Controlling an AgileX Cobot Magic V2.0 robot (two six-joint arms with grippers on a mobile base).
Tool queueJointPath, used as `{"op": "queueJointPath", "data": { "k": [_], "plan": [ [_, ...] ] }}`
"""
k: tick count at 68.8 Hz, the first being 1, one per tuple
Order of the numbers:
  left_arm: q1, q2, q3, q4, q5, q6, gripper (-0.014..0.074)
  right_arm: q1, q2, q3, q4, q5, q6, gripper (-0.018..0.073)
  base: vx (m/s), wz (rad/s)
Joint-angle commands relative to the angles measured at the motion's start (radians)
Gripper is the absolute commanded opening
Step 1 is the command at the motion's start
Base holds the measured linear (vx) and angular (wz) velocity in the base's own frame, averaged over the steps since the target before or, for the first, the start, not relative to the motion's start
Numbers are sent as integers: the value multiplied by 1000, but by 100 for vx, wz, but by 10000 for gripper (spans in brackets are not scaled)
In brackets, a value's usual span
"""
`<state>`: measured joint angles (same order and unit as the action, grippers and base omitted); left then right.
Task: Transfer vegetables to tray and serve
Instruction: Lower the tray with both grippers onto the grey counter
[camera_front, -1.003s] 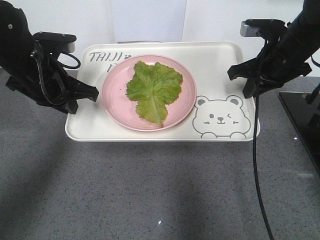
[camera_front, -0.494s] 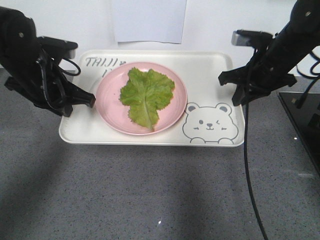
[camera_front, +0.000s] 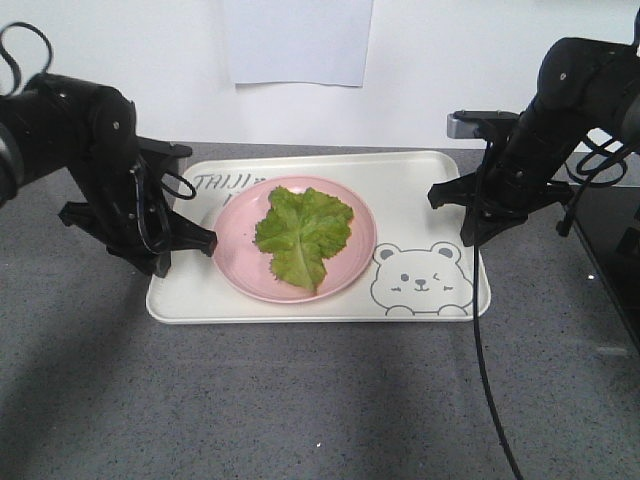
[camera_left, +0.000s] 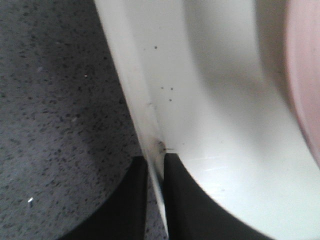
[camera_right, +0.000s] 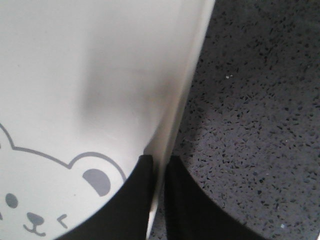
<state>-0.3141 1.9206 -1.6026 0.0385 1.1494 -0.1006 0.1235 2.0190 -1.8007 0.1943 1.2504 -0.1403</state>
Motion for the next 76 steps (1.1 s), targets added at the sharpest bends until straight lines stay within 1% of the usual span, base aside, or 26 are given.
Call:
{"op": "queueJointPath", "data": {
  "k": [1, 15, 26, 38, 56, 61, 67, 76],
  "plan": [
    [-18, -28, -27, -39, -51, 27, -6, 16, -44, -27, 61, 33, -41, -2, 0, 0],
    [-18, -2, -27, -39, -42, 27, -6, 16, -15, -27, 50, 33, -41, 6, 0, 0],
    [-18, 0, -27, -39, -42, 28, -6, 16, -7, -27, 50, 33, -41, 40, 0, 0],
    [-18, 0, -27, -33, -39, 29, -3, 16, -6, -27, 50, 33, -39, 129, 0, 0],
    [-18, 0, -27, -39, -26, 36, 27, 16, -6, -27, 51, 33, -17, 344, 0, 0],
    [-18, 0, -27, -39, -23, 36, 43, 16, -6, -27, 51, 33, -17, 384, 0, 0],
    [-18, 0, -27, -39, -16, 36, 62, 16, -6, -27, 49, 33, -14, 412, 0, 0],
    [-18, 0, -27, -28, -8, 35, 99, 16, -6, -27, 40, 33, 5, 416, 0, 0]
  ]
}}
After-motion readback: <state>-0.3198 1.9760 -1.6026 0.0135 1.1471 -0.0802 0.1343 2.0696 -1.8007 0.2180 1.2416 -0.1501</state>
